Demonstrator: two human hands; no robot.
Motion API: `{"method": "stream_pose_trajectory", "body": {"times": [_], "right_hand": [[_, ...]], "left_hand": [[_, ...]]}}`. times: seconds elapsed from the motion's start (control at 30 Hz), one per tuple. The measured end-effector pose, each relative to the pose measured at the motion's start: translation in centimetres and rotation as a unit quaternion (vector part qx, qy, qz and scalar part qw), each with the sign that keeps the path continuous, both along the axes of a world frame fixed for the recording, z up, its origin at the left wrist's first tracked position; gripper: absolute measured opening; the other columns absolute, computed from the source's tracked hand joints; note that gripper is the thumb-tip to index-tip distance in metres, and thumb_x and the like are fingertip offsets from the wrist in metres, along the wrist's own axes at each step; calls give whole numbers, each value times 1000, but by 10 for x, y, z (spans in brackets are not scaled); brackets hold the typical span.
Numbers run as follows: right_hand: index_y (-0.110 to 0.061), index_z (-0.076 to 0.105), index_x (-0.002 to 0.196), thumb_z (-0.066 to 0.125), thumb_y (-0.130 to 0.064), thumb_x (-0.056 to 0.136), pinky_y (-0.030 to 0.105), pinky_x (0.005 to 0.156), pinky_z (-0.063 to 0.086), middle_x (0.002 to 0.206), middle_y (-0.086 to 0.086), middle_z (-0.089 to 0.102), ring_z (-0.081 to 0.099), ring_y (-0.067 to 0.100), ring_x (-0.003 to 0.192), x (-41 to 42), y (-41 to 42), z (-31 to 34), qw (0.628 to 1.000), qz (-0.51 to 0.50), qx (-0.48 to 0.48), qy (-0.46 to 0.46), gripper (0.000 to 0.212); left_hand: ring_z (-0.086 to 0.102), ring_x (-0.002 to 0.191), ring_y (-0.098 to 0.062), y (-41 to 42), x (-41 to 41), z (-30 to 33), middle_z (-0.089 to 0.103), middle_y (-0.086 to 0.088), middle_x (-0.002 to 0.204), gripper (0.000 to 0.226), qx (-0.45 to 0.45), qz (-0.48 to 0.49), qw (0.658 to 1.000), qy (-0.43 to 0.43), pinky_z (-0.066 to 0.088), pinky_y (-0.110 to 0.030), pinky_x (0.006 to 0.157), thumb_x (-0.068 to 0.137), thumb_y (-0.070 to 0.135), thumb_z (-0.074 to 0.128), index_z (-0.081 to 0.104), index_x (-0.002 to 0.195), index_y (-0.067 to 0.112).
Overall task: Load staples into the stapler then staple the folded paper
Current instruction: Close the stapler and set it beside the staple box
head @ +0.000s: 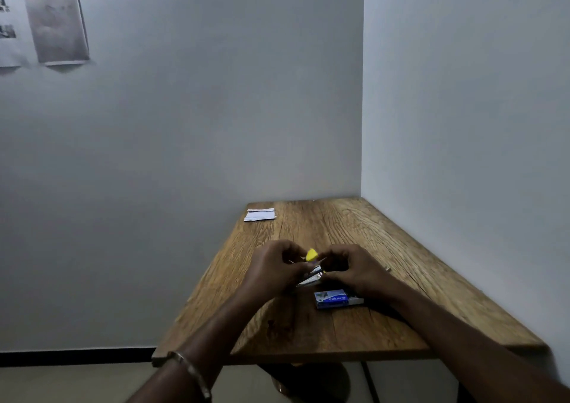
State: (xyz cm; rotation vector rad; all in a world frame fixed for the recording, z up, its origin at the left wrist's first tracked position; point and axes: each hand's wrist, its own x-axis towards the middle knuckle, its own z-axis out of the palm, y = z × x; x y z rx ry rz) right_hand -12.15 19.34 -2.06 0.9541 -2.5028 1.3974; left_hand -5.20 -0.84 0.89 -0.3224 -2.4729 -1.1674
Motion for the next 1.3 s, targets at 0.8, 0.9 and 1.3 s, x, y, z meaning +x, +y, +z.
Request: {"method": "stream_pose_trajectory", "body": {"times": [0.8, 0.9, 1.3], "right_hand": [[-12, 69, 115, 70, -68, 75, 35, 95, 56, 120, 12, 72, 67, 24, 115, -1, -7, 8, 935, 136, -206, -253, 69], [-14, 71, 116, 69, -64, 78, 39, 101, 53, 121, 17, 70, 66, 29, 116, 2, -6, 9, 929, 149, -235, -243, 63], [-6, 58, 127, 68, -55, 84, 43, 101, 53, 127, 23, 66, 62, 38, 121, 0, -7, 4, 916, 158, -282, -236, 65]], "left_hand": [[70, 86, -9, 29, -11, -9, 72, 7, 95, 42, 145, 58, 988, 18, 60, -33, 75, 73, 38, 84, 71, 108, 18], [64, 90, 2, 35, -11, -12, 70, 16, 93, 37, 78, 110, 988, 73, 56, -27, 78, 72, 42, 84, 72, 103, 25], [67, 83, -1, 43, -5, -15, 74, 13, 94, 29, 28, 145, 983, 106, 59, -33, 73, 75, 44, 81, 73, 98, 28]]}}
